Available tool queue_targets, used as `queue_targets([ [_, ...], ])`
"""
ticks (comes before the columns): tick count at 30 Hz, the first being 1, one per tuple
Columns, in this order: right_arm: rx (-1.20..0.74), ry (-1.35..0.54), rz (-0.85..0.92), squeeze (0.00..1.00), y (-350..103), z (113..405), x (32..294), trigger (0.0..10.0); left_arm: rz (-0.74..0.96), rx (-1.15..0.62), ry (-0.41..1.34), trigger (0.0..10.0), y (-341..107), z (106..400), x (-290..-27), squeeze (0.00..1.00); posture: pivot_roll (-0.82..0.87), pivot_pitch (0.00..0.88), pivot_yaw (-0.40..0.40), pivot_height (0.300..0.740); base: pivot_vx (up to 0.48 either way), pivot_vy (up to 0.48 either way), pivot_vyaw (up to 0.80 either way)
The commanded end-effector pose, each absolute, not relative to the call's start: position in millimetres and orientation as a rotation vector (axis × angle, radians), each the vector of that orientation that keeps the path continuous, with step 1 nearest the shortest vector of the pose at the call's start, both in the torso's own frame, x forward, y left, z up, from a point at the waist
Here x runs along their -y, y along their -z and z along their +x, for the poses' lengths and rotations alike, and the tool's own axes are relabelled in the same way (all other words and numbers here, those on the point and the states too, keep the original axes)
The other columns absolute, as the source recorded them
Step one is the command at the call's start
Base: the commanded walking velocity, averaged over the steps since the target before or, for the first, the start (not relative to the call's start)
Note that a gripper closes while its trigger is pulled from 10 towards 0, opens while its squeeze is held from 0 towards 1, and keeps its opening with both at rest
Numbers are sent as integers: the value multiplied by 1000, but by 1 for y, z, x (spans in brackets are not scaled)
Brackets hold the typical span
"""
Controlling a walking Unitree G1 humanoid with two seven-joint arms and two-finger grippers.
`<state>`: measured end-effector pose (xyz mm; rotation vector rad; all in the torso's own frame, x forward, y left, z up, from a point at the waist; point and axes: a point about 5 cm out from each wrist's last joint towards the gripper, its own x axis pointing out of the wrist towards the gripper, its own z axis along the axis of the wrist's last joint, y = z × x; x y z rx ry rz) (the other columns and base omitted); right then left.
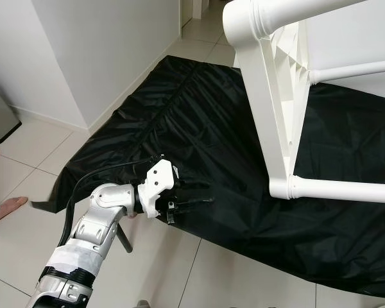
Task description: Building children table
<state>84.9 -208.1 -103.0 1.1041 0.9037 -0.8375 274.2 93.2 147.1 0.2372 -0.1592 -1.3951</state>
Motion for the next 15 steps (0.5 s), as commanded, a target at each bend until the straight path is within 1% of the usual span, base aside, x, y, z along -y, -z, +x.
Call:
queue_targets([
  [1, -1332, 461, 230, 0, 125, 30, 184, 10000, 229, 168, 1303, 10000, -150, 279, -93, 0, 38, 42, 86, 740, 0, 0, 0],
  [2, -1332, 461, 230, 0, 125, 30, 184, 10000, 229, 168, 1303, 10000, -150, 279, -93, 0, 38, 42, 86, 740, 0, 0, 0],
  [3, -1334, 460, 229, 0, 125, 30, 184, 10000, 228, 152, 1291, 10000, -146, 279, -96, 0, 39, 0, 0, 740, 0, 0, 0],
  [4, -1255, 439, 173, 0, 121, 50, 196, 10000, 223, 75, 1266, 10000, -127, 275, -105, 0, 52, 0, 0, 740, 0, 0, 0],
  [5, -1255, 439, 173, 0, 121, 50, 196, 10000, 223, 75, 1266, 10000, -127, 275, -105, 0, 52, 0, 0, 740, 0, 0, 0],
  [6, -1195, 424, 133, 0, 117, 66, 205, 10000, 218, 19, 1250, 10000, -114, 270, -110, 0, 52, 0, 0, 740, 0, 0, 0],
  [7, -1195, 424, 133, 0, 117, 66, 205, 10000, 218, 19, 1250, 10000, -114, 270, -110, 0, 52, 0, 0, 740, 0, 0, 0],
  [8, -1154, 412, 108, 0, 114, 77, 210, 10000, 214, -18, 1238, 10000, -105, 267, -114, 0, 57, 0, 0, 740, 0, 0, 0],
  [9, -1154, 412, 108, 0, 114, 77, 210, 10000, 214, -18, 1238, 10000, -105, 267, -114, 0, 57, 0, 0, 740, 0, 0, 0],
  [10, -1133, 402, 90, 0, 112, 83, 213, 10000, 212, -39, 1229, 10000, -100, 266, -117, 0, 60, 0, 0, 740, 0, 0, 0],
  [15, -1137, 389, 82, 0, 112, 83, 211, 10000, 203, -70, 1211, 10000, -94, 264, -123, 0, 62, 0, 0, 740, 0, 0, 0],
])
